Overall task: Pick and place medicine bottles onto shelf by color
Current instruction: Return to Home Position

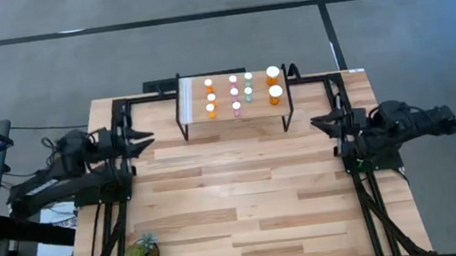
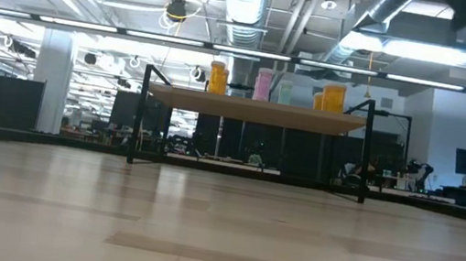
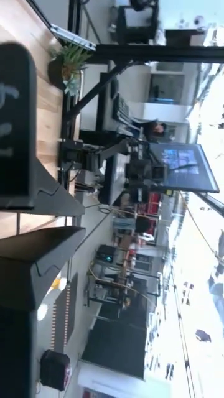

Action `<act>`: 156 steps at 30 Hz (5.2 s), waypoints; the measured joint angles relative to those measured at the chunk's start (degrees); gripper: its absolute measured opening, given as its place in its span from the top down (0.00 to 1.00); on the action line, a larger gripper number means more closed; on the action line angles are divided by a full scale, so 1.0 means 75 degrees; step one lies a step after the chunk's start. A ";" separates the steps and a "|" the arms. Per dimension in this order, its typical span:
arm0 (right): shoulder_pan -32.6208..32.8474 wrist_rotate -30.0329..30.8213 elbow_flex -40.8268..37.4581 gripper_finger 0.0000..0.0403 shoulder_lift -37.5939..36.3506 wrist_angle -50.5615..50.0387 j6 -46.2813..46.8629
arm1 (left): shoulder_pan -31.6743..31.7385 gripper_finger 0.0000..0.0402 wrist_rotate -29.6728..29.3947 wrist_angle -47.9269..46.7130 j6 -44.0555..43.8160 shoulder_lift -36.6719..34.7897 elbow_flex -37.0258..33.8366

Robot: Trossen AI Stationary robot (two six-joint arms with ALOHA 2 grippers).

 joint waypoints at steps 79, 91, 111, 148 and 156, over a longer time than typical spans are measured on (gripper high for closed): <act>0.0172 -0.0121 -0.3135 0.93 -0.1756 0.0091 0.1865 | -0.1699 1.00 -0.0614 0.0215 -0.1117 -0.1929 -0.3211; 0.0169 -0.0125 -0.3135 0.93 -0.1761 0.0096 0.1865 | -0.1699 1.00 -0.0336 0.0468 -0.1358 -0.1767 -0.3414; 0.0169 -0.0143 -0.3138 0.93 -0.1761 0.0120 0.1865 | -0.1696 1.00 -0.0715 0.0394 -0.1362 -0.1774 -0.3399; 0.0169 -0.0149 -0.3138 0.93 -0.1761 0.0120 0.1865 | -0.1694 1.00 -0.0695 0.0392 -0.1361 -0.1774 -0.3391; 0.0169 -0.0149 -0.3138 0.93 -0.1761 0.0120 0.1865 | -0.1696 1.00 -0.0698 0.0392 -0.1361 -0.1774 -0.3391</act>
